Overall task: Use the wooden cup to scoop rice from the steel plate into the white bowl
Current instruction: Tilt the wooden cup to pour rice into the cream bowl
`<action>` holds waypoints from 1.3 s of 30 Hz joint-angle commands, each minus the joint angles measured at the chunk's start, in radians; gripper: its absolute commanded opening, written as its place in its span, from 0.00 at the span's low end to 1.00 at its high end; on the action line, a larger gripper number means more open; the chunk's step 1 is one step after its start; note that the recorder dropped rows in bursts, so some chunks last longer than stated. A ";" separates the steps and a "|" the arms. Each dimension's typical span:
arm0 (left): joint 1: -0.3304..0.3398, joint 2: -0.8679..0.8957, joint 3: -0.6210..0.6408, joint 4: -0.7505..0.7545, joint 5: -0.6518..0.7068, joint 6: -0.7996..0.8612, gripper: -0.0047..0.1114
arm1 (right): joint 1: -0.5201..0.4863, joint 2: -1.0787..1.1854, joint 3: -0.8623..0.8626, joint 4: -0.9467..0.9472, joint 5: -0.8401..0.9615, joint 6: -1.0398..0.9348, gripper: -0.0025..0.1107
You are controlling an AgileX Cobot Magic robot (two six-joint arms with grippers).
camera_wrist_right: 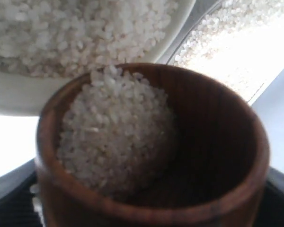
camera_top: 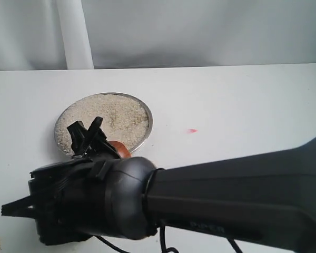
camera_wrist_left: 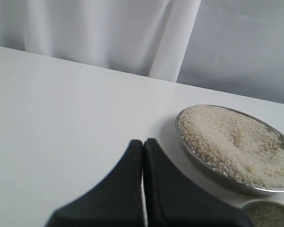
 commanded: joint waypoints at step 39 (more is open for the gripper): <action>-0.005 0.000 0.002 -0.004 -0.007 -0.001 0.04 | 0.094 -0.012 0.013 -0.223 0.157 -0.165 0.02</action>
